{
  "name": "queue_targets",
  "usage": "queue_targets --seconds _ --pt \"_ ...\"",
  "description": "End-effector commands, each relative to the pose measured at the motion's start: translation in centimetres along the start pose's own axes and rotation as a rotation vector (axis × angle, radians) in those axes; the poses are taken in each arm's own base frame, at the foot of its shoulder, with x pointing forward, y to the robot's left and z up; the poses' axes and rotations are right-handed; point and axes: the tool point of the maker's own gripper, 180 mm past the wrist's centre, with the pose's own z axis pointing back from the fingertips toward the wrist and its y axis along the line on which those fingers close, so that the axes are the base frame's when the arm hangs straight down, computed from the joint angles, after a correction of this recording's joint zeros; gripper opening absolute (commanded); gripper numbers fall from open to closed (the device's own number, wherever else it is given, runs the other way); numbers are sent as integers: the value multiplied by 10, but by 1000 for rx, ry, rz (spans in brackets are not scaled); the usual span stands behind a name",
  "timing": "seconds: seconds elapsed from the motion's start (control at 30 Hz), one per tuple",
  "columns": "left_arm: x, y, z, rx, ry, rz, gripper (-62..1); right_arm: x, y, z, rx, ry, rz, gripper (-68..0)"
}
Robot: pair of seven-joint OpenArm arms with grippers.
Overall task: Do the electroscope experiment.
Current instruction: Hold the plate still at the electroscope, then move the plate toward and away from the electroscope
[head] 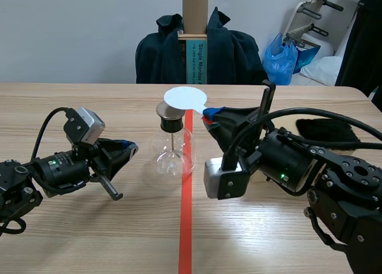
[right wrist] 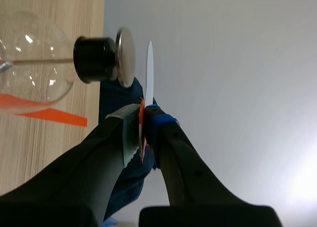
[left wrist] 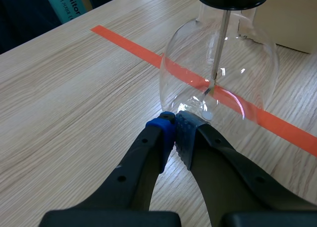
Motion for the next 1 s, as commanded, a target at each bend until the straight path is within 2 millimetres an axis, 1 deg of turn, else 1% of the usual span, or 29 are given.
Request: queue_targets --seconds 0.0,0.23,0.5,0.6,0.77,0.83,0.97 --pt "10 7 0 14 -31 -6 -577 -10 -12 -2 -29 37 23 -667" --pt "10 7 0 14 -31 -6 -577 -47 -13 3 -32 240 21 -667" --pt "10 7 0 14 -31 -6 -577 -69 -13 10 -34 369 19 -667" --pt "10 7 0 14 -31 -6 -577 -73 -13 12 -34 392 19 -667" --pt "10 7 0 14 -31 -6 -577 -73 -13 12 -34 395 19 -667" --pt "10 7 0 14 -31 -6 -577 -70 -13 11 -34 379 19 -667" --pt "10 7 0 14 -31 -6 -577 -59 -13 7 -33 311 20 -667"
